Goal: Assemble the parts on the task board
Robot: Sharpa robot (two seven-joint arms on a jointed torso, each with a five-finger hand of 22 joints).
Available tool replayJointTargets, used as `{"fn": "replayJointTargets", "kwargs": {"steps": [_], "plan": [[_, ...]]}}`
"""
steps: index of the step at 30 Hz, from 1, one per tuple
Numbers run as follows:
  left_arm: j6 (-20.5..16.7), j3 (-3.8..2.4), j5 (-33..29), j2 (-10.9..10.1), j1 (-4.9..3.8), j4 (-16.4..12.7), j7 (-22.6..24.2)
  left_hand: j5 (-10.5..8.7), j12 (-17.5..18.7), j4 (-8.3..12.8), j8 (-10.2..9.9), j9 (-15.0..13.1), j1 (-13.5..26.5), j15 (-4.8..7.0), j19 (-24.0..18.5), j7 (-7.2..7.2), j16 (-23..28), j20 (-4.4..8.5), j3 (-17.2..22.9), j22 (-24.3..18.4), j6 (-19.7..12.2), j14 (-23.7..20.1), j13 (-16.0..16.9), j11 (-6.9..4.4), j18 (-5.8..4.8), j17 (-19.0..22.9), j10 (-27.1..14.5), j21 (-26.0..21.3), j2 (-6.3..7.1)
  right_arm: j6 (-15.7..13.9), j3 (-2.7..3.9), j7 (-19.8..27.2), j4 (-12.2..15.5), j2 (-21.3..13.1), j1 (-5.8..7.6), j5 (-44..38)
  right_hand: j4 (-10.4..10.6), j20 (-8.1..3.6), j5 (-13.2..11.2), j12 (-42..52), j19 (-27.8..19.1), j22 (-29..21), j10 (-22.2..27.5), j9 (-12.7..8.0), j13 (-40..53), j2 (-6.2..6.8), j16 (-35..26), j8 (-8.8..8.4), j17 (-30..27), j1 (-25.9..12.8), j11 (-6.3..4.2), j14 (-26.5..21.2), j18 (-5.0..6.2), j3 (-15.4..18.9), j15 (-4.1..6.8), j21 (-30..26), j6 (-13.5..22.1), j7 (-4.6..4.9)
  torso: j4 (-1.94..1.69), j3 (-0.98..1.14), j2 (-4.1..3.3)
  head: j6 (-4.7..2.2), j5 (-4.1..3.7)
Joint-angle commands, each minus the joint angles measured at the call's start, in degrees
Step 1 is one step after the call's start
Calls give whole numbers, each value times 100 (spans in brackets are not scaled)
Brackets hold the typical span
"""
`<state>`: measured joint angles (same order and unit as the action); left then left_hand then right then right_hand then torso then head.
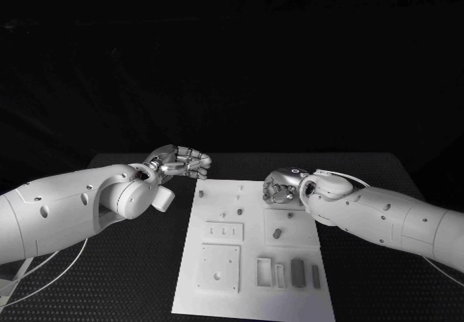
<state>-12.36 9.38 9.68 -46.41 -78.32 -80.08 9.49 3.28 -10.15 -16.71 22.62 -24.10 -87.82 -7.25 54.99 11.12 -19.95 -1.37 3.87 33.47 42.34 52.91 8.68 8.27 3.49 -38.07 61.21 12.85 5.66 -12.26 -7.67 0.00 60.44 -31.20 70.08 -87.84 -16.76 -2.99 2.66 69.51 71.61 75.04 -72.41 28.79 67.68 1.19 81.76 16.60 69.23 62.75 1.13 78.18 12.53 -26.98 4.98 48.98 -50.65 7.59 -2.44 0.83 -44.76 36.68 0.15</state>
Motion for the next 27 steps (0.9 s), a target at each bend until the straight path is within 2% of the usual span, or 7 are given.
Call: {"fn": "replayJointTargets", "kwargs": {"steps": [1,9,16,17,19,27], "plan": [[76,-6,22,9,-10,0,33,-35,33,-2,-17,6,59,-1,26,100,29,-13,-34,9,-43,14,7,22,79,-8,-16,-37,-10,215,-42,-8,-6,-4,-65,-93,4,-54,10,18,-84,128,-26,10,12,-66,28,31,6,-12,8,24,247,-38,-3,15,-32,8,4,6,-13,7,4],[72,-6,22,8,-10,7,33,-35,33,-2,-17,6,59,-1,26,100,29,-13,-34,9,-43,14,7,22,79,-8,-16,-37,-10,66,-42,-31,55,-13,-67,-179,4,-54,10,18,-84,128,-26,10,12,-66,28,31,6,-12,8,24,247,-38,-3,15,-32,8,-5,11,-28,2,-7],[59,-6,22,0,-11,17,35,-35,33,-2,-18,6,60,-1,26,100,29,-14,-34,9,-43,14,7,22,79,-8,-16,-38,-10,-308,-42,-166,101,-50,-67,-235,3,-56,10,26,-84,128,-35,13,22,-72,34,37,15,-11,3,30,247,-43,2,22,-46,3,-3,9,-33,-14,-12],[54,-6,22,-2,-12,17,37,-35,33,-2,-18,6,60,-1,26,100,29,-13,-34,9,-44,14,7,22,79,-8,-16,-38,-9,-358,-42,-186,115,-57,-67,-250,9,-63,26,173,-73,131,-176,116,170,-188,75,262,87,62,-47,76,247,-152,40,46,-440,-126,-1,9,-36,-17,-11],[50,-6,22,-6,-13,19,37,-35,34,-1,-18,6,60,-1,26,100,30,-13,-34,10,-44,14,7,22,79,-9,-16,-38,-8,-409,-41,-218,152,-77,-66,-256,20,-63,9,219,-58,128,-249,154,230,-193,108,314,125,23,-176,101,247,-267,161,102,-546,-180,1,9,-39,-25,-10],[44,-6,22,-11,-23,43,38,-35,35,-1,-19,6,62,-1,26,101,32,-13,-35,10,-46,15,8,23,79,-11,-17,-39,-6,-607,-34,-293,344,-136,-24,-297,22,-76,10,214,-66,121,-279,184,259,-198,116,322,124,-45,-198,99,247,-377,192,149,-570,-207,0,7,-44,-66,-17]]}}
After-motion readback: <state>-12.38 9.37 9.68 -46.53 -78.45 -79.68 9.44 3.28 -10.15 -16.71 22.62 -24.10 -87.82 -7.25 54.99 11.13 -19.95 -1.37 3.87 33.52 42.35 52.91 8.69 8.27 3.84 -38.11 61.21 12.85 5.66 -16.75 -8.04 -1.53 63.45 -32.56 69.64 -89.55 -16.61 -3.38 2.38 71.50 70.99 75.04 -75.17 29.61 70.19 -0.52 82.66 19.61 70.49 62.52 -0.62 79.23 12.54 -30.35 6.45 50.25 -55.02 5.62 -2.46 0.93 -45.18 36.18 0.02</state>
